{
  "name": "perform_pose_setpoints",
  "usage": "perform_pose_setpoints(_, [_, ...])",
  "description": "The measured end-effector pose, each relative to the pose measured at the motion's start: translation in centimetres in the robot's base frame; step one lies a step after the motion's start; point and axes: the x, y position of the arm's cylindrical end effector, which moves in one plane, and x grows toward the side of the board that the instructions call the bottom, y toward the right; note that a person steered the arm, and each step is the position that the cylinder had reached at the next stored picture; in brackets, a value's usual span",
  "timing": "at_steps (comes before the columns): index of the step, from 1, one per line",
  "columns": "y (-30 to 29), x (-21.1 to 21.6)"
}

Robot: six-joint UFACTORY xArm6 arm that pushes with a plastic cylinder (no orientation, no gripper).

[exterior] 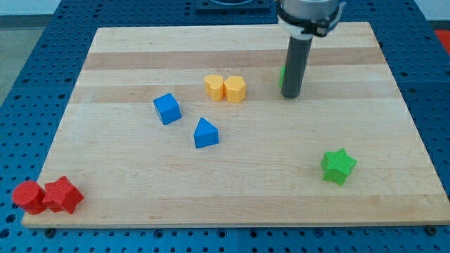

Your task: Place the green circle towards top center

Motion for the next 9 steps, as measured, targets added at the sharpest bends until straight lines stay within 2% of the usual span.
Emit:
perform_pose_setpoints(1, [0.0, -4.2])
perform_pose_setpoints(3, [3.3, -3.2])
perform_pose_setpoints(5, [4.2, -6.1])
perform_pose_setpoints(7, [4.1, -6.1])
perform_pose_setpoints(8, [2.2, -6.4])
perform_pose_setpoints(9, [-4.4, -6.8])
